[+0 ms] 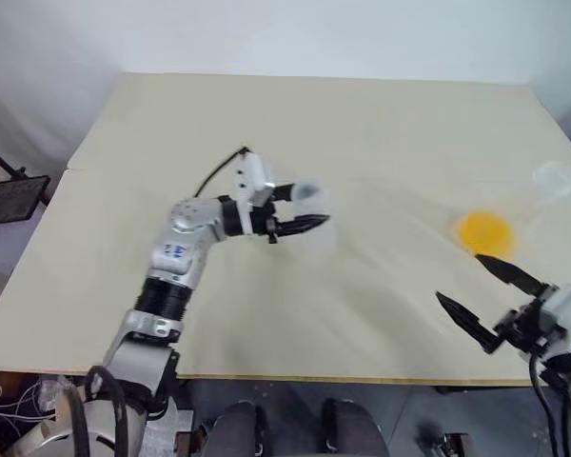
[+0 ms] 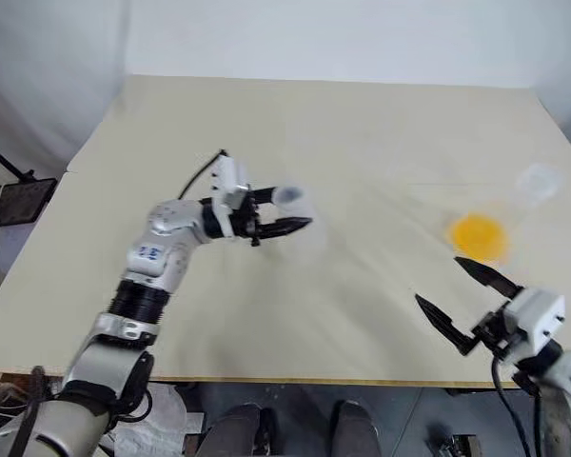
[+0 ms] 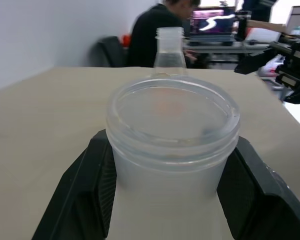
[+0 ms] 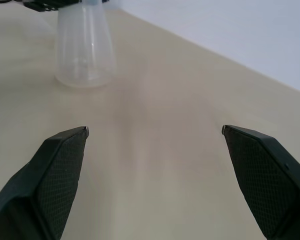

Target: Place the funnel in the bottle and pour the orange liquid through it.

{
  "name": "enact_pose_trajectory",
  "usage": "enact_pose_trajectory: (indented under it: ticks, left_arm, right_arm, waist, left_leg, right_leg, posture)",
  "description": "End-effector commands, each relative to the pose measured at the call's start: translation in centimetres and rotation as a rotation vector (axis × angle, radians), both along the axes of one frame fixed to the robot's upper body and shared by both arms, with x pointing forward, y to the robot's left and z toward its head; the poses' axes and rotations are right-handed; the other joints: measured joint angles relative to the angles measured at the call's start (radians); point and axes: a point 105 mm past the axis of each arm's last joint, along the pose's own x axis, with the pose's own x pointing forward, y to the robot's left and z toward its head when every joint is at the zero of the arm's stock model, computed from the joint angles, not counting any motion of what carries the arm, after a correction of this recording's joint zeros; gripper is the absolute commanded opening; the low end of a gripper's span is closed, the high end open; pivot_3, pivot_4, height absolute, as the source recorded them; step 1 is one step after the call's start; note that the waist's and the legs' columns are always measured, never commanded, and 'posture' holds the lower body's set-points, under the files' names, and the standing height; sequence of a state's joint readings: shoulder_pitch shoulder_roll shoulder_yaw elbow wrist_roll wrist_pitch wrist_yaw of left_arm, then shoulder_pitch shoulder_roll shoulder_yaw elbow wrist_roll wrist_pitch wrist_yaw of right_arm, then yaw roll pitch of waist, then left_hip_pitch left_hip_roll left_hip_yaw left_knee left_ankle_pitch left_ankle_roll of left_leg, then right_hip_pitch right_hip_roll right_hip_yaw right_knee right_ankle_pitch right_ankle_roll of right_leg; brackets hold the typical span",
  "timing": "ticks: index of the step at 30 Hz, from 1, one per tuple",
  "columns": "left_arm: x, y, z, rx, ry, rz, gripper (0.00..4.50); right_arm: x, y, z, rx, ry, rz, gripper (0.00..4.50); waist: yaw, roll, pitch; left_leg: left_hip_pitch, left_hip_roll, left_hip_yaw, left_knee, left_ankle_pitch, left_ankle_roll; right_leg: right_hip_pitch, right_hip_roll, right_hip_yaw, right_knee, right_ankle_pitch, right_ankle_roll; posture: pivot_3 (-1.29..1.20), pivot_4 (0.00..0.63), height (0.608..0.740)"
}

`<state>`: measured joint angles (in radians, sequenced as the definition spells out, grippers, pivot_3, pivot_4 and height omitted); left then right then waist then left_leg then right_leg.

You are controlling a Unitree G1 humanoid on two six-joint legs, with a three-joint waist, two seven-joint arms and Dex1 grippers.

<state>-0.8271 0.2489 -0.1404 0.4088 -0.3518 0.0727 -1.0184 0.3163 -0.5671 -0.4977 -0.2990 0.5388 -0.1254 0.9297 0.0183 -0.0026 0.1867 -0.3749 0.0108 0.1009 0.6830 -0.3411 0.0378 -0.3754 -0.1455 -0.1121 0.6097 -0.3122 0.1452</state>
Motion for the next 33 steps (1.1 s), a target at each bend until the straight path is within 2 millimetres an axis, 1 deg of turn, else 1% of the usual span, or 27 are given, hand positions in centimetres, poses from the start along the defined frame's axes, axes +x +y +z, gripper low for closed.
enact_pose_trajectory:
  ticks: [1,4,7,9,12,14,17,21,26,28,31,33]
  left_arm:
    - [-0.1,-1.9,0.2,0.003,-0.045,-0.041,2.37]
    - [-0.1,-2.8,-0.6,0.025,-0.049,-0.062,2.37]
    - [0.1,-3.2,-1.1,0.045,-0.055,-0.062,2.37]
    - [0.1,-3.3,-1.1,0.03,-0.045,-0.064,3.09]
    - [-0.4,-3.2,-0.7,-0.017,-0.033,-0.095,3.89]
    - [-1.0,-2.7,0.1,-0.07,-0.026,-0.128,4.48]
    - [-0.8,-1.5,0.4,-0.049,-0.074,-0.106,4.48]
    - [-0.6,0.6,1.3,-0.036,-0.137,-0.064,4.48]
    - [-1.6,1.8,1.4,-0.003,-0.169,-0.097,4.48]
    - [-1.6,1.8,1.3,0.007,-0.163,-0.096,4.48]
    - [-2.1,0.8,0.8,0.015,-0.155,-0.12,4.48]
    - [-2.1,0.5,0.4,0.017,-0.145,-0.118,4.48]
  right_arm:
    - [-1.2,0.8,1.5,0.005,-0.063,-0.02,4.5]
    - [-1.6,1.4,1.4,0.017,-0.061,-0.031,4.5]
    - [-1.6,1.9,1.5,0.029,-0.065,-0.034,4.5]
    - [-1.5,2.2,1.6,0.034,-0.068,-0.033,4.5]
    - [-1.1,2.5,1.7,0.041,-0.071,-0.023,4.5]
    - [-0.7,2.7,1.8,0.044,-0.075,-0.007,4.5]
    - [-0.1,2.9,2.0,0.043,-0.079,0.021,4.5]
    - [0.8,3.2,2.1,0.04,-0.077,0.066,4.5]
    - [1.7,3.6,2.0,0.042,-0.076,0.102,4.5]
    - [2.0,3.7,2.0,0.05,-0.077,0.11,4.5]
    - [2.3,3.9,1.8,0.048,-0.074,0.128,4.5]
    - [2.4,4.0,1.9,0.048,-0.076,0.131,4.5]
  waist:
    - [0.001,0.0,0.0]
    - [0.004,0.0,0.0]
    - [0.007,0.0,0.0]
    - [0.008,0.0,0.0]
    - [0.009,0.0,0.0]
    - [0.008,0.0,0.0]
    - [0.007,0.0,0.0]
    - [0.005,0.0,0.0]
    - [0.01,0.0,0.0]
    - [0.01,0.0,0.0]
    - [0.009,0.0,0.0]
    - [0.008,0.0,0.0]
  left_leg:
    - [0.0,0.0,0.001,0.0,0.0,0.0]
    - [0.0,0.001,0.001,0.0,0.0,0.0]
    - [0.0,0.002,0.001,0.0,0.0,0.0]
    - [0.0,0.003,0.001,0.0,0.0,0.0]
    - [0.0,0.003,0.001,0.0,0.0,0.001]
    - [-0.001,0.002,0.0,0.0,0.0,0.001]
    - [0.0,0.003,0.0,0.0,0.0,0.001]
    - [0.0,0.003,0.0,0.0,0.0,0.001]
    - [-0.001,0.002,-0.002,0.001,0.0,0.002]
    - [-0.001,0.001,-0.002,0.001,0.0,0.002]
    - [-0.001,0.001,-0.003,0.001,0.0,0.002]
    - [-0.001,0.001,-0.002,0.001,0.0,0.002]
  right_leg:
    - [0.0,0.0,0.0,-0.001,0.0,0.0]
    - [0.0,0.0,0.002,-0.001,0.0,0.0]
    - [0.0,-0.001,0.002,-0.001,0.0,0.0]
    - [0.0,-0.001,0.002,-0.001,0.0,0.0]
    - [0.0,-0.002,0.002,-0.001,0.0,0.0]
    - [0.0,-0.002,0.002,-0.001,0.0,0.0]
    - [0.0,-0.002,0.001,0.0,0.0,0.0]
    - [0.0,-0.002,0.001,0.0,0.0,0.0]
    - [0.0,-0.003,0.0,0.001,0.0,0.0]
    - [0.0,-0.003,0.0,0.001,0.0,0.0]
    - [0.0,-0.003,-0.001,0.001,0.0,0.0]
    - [0.0,-0.003,-0.001,0.001,0.0,0.0]
  posture:
    - [0.0,0.15,0.74]
    - [0.0,0.15,0.74]
    - [0.0,0.15,0.74]
    - [0.0,0.15,0.74]
    - [0.0,0.15,0.74]
    - [0.0,0.15,0.74]
    - [0.0,0.15,0.74]
    - [0.0,0.15,0.74]
    - [0.0,0.15,0.74]
    - [0.0,0.15,0.74]
    - [0.0,0.15,0.74]
    - [0.0,0.15,0.74]
